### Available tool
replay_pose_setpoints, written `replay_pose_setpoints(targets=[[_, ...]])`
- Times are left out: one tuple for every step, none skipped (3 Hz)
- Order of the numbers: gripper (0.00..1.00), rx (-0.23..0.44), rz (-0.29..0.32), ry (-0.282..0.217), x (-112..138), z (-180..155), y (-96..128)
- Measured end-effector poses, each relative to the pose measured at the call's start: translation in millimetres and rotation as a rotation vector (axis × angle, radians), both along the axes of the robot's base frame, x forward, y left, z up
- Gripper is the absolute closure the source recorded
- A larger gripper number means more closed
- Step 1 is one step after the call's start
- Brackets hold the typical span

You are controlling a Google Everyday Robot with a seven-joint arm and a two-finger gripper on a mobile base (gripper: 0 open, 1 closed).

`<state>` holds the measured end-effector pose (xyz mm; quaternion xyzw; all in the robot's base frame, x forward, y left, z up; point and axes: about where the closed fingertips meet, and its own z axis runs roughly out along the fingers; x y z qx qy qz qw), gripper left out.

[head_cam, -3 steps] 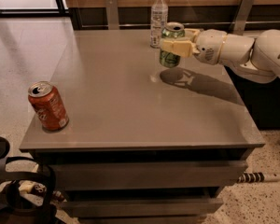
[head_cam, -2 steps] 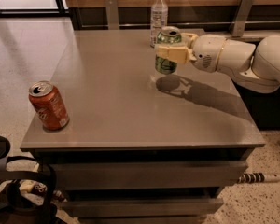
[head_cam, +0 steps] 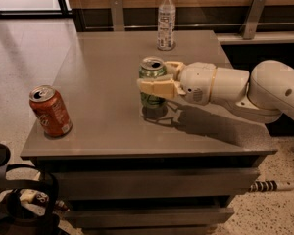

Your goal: Move green can near coke can

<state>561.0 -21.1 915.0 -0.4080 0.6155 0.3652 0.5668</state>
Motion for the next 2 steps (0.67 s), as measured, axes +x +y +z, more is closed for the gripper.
replay_pose_setpoints(targets=[[1.0,-0.015,0.066,-0.012,-21.3,-5.0,20.8],[1.0,-0.006,0.118,-0.008,-39.2,-10.2,40.6]])
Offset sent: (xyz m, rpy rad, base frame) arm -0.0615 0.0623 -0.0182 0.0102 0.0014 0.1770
